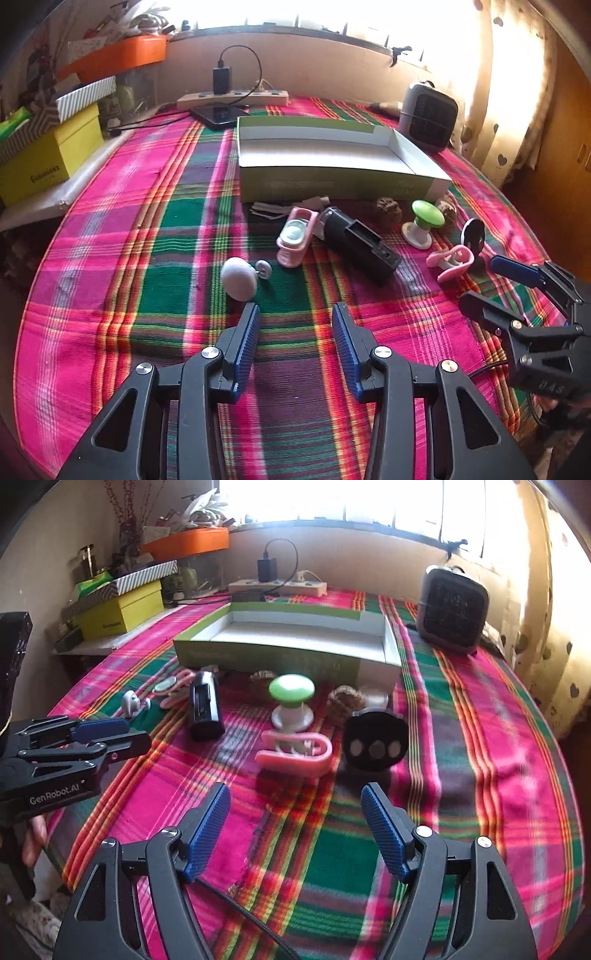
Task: Organize objects
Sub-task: 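Move left tool to the white knob while right tool moves to the pink clip, then close left tool on the white knob while right tool closes on the pink clip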
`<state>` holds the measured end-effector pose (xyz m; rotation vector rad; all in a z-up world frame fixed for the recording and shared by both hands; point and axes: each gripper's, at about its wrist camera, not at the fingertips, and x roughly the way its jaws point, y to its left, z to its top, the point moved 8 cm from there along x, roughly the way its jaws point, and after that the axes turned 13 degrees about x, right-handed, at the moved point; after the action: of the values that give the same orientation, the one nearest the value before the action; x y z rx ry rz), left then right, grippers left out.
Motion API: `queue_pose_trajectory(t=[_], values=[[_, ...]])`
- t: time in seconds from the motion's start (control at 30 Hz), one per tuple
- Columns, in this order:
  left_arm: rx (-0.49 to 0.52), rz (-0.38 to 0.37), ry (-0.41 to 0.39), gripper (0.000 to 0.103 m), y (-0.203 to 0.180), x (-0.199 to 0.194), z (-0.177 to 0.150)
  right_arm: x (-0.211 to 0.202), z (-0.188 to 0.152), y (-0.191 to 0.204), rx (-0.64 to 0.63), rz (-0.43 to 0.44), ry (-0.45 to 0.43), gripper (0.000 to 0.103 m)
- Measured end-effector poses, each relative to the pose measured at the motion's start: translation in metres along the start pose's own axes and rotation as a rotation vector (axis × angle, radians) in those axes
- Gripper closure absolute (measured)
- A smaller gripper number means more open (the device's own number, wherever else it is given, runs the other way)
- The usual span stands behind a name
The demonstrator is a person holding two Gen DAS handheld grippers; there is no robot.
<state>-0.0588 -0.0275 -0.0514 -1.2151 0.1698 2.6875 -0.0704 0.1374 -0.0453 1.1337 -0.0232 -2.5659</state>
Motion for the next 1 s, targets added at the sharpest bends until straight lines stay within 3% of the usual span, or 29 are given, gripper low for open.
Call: queue_pose_trajectory(t=[0.4,0.77,1.0], values=[[-0.041,-0.014,-0.011,0.064,0.025,0.003,0.004,0.021,0.019,-0.003,-0.006,0.092,0.075,0.03],[-0.043,0.009,-0.013,0.064,0.041,0.009,0.009,0.012,0.001,0.02,-0.068,0.206,0.139,0.045],[-0.009,0.012,-0.001,0.064,0.045,0.016,0.012,0.021,0.011,0.009,-0.056,0.151,0.123,0.046]])
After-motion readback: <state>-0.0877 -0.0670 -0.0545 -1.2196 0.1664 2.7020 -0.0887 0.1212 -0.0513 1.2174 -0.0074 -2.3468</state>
